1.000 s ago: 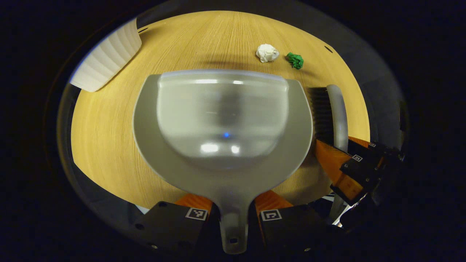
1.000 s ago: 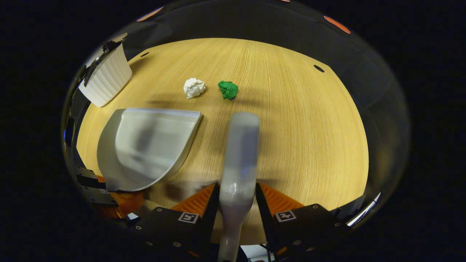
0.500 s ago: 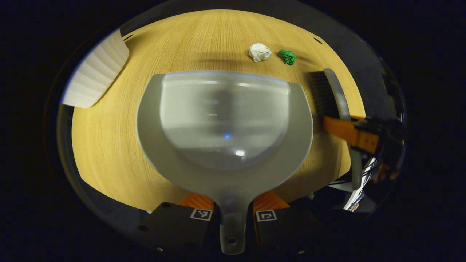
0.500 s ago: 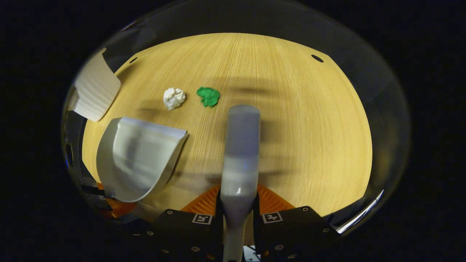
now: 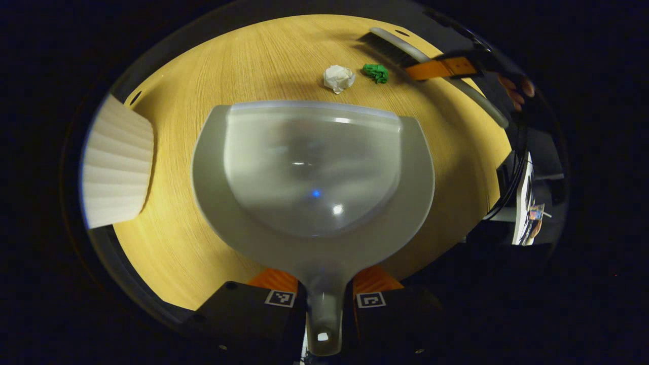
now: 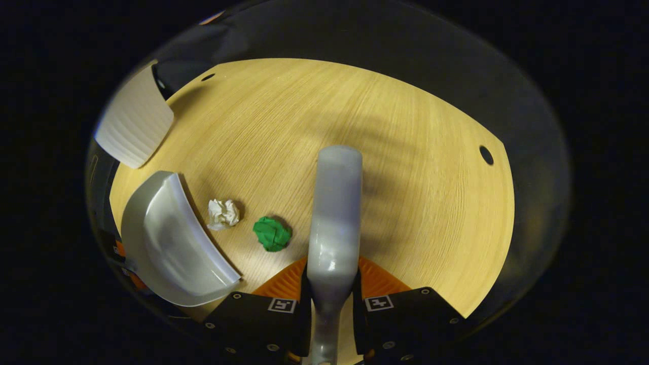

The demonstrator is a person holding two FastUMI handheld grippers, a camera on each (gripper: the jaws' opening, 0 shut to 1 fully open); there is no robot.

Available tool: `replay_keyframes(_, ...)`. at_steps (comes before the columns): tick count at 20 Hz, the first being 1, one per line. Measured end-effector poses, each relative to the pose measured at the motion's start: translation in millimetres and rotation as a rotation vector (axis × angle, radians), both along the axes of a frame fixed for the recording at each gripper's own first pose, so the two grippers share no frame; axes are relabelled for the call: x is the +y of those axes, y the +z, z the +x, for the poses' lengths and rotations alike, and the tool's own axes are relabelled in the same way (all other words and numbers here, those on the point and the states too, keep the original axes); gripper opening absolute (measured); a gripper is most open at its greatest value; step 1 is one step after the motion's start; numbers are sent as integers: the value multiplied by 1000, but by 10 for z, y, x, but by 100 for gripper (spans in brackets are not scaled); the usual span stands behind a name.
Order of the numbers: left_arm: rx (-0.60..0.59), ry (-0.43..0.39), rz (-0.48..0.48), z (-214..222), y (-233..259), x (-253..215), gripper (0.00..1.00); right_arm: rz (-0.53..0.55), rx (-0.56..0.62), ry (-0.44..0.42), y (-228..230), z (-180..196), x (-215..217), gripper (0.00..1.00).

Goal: Pick up the small broom and dustpan from the desktop, sweep the trash into the dustpan with the broom, and then empty the trash into the garbage bin.

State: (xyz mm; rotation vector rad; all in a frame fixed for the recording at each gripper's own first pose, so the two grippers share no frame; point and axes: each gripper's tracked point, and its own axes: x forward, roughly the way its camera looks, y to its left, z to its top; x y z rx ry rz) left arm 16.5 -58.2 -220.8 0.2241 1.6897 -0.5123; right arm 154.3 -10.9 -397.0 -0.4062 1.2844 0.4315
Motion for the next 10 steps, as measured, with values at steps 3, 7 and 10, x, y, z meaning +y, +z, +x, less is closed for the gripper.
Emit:
replay_keyframes(3, 9, -23, -14, 167, 234, 35, 30, 42, 35, 146, -57, 61, 218, 34)
replay_keyframes(7, 8, -46, -29, 264, 175, 33, 29, 112, 117, 348, -103, -250, 512, 34)
replay_keyframes(10, -6, -71, -53, 250, 93, 90, 30, 202, 219, 469, -17, -640, 746, 34)
